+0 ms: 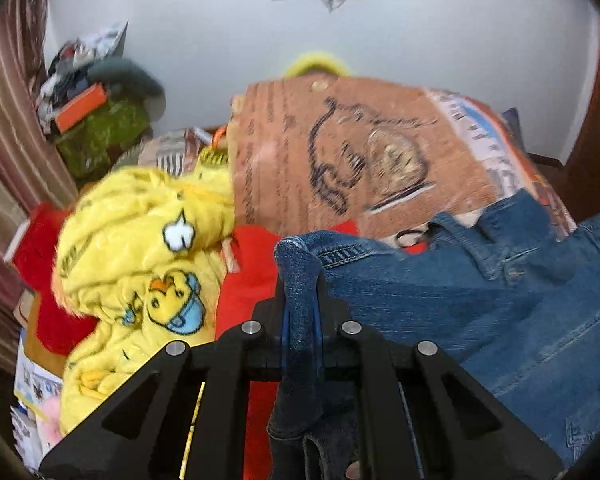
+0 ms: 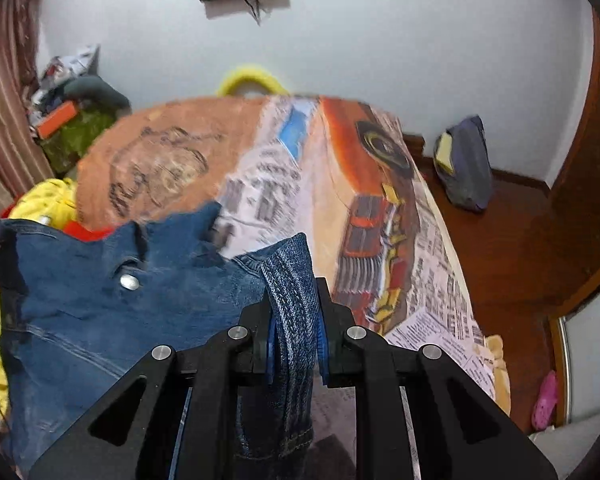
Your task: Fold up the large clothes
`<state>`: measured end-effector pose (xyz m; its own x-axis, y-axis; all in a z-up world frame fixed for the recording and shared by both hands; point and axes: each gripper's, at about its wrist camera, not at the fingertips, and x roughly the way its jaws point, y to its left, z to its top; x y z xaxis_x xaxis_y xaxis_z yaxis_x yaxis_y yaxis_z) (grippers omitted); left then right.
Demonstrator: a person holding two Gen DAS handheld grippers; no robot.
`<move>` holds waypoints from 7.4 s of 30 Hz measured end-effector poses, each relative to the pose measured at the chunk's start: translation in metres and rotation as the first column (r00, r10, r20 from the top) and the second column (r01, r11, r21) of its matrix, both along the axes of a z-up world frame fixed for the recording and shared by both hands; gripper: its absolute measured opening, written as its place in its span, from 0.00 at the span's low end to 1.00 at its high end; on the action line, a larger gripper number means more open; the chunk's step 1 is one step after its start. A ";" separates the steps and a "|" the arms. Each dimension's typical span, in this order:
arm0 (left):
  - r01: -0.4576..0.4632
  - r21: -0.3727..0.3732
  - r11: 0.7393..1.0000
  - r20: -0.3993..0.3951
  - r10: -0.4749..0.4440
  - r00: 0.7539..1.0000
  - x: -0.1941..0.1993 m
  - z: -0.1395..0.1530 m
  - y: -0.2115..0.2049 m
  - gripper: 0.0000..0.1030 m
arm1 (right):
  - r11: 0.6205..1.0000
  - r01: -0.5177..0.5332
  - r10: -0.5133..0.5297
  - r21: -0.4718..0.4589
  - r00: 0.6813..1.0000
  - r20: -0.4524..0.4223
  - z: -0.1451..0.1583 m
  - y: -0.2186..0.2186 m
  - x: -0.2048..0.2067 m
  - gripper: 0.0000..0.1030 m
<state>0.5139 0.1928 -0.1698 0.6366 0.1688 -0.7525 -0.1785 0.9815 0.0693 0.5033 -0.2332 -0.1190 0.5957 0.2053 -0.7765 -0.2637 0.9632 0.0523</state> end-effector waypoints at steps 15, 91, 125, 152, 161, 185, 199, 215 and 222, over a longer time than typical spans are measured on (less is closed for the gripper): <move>-0.041 -0.055 0.998 -0.190 0.030 0.981 0.024 -0.088 0.018 0.20 | 0.997 0.004 -0.010 -0.072 0.996 -0.086 -0.066 -0.009 0.003 0.17; 0.029 -0.563 0.826 -0.265 -0.214 0.940 -0.293 -0.107 -0.023 0.18 | 0.990 -0.072 0.104 0.119 0.953 -0.286 -0.049 -0.021 -0.273 0.16; 0.103 -0.377 0.921 0.220 -0.019 0.975 -0.126 0.081 0.004 0.12 | 0.995 -0.068 0.056 0.074 0.986 0.156 0.092 0.023 -0.090 0.13; -0.029 -0.241 0.970 -0.127 -0.001 0.992 0.022 -0.078 0.008 0.18 | 0.997 -0.063 0.060 -0.051 0.995 -0.075 -0.034 0.041 0.017 0.28; 0.024 -0.049 0.999 -0.081 -0.028 0.996 -0.017 -0.025 -0.005 0.54 | 0.995 -0.043 0.045 -0.091 0.999 0.015 0.013 0.024 -0.029 0.57; 0.205 -0.130 0.970 -0.166 -0.225 0.960 -0.022 -0.065 -0.094 0.68 | 0.946 -0.302 0.291 -0.117 0.951 -0.101 -0.050 0.126 -0.076 0.71; -0.024 -0.075 0.997 -0.034 0.021 0.999 0.059 -0.001 -0.036 0.62 | 0.999 0.002 -0.001 -0.033 1.000 0.023 0.011 0.101 0.013 0.71; 0.138 -0.136 0.981 -0.059 -0.147 0.987 -0.020 -0.001 -0.025 0.63 | 0.971 -0.234 0.234 0.040 0.972 0.001 0.005 0.152 -0.061 0.71; 0.222 -0.118 0.968 -0.147 -0.238 0.960 -0.039 -0.050 -0.058 0.63 | 0.939 -0.339 0.336 -0.052 0.940 -0.066 -0.036 0.198 -0.082 0.71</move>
<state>0.4748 0.1349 -0.2200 0.5202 -0.0488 -0.8526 0.0587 0.9981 -0.0213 0.4218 -0.0357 -0.1549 0.4558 0.3373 -0.8237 -0.5724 0.8198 0.0190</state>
